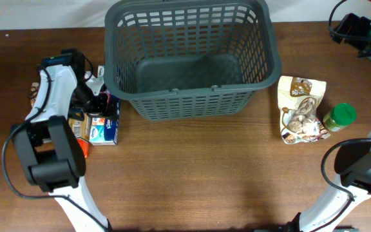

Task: Pack container
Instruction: 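Lower the left gripper and grasp the Kleenex tissue pack row, then lift the tissue packs with the left gripper and drop into basket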

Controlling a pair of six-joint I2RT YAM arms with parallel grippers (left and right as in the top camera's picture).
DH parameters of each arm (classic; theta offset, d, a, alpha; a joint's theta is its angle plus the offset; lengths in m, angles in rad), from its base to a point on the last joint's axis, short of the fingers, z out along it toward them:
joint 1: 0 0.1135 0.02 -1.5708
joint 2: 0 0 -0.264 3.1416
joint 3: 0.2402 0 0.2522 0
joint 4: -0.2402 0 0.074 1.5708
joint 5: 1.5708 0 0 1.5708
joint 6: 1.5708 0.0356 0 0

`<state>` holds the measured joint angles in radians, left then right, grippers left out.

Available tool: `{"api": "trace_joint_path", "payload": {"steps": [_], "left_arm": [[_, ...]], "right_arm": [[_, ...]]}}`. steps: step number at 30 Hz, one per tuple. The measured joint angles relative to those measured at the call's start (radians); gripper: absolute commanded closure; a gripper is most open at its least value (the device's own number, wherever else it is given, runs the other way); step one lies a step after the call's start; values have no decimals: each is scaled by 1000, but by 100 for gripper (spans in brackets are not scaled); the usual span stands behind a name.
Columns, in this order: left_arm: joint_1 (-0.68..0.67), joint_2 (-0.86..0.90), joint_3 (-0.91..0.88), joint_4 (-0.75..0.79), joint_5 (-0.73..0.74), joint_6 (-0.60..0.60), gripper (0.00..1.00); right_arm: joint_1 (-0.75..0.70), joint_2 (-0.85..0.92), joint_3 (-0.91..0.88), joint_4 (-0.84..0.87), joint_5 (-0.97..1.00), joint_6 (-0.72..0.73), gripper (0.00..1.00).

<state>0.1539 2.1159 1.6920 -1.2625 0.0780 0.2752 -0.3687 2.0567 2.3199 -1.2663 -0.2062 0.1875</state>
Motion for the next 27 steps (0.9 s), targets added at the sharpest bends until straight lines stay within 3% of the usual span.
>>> {"api": "trace_joint_path", "payload": {"steps": [5, 7, 9, 11, 14, 15, 23, 27], "left_arm": [[-2, 60, 0, 14, 0, 18, 5], [-6, 72, 0, 14, 0, 29, 11], [-10, 82, 0, 15, 0, 37, 30], [-14, 94, 0, 15, 1, 50, 58], [-15, 108, 3, 14, -3, 52, 93], [-14, 105, 7, 8, -3, 53, 98], [-13, 117, 65, -98, -6, 55, 98], [-13, 165, 213, -221, -8, 47, 98]], "right_arm": [[0, 0, 0, 0, 0, 0, 1], [0, 0, 0, 0, 0, 0, 1], [0, 0, 0, 0, 0, 0, 1], [0, 0, 0, 0, 0, -1, 1], [0, 0, 1, 0, 0, 0, 1], [0, 0, 1, 0, 0, 0, 1], [0, 0, 1, 0, 0, 0, 1], [0, 1, 1, 0, 0, 0, 1]]}}
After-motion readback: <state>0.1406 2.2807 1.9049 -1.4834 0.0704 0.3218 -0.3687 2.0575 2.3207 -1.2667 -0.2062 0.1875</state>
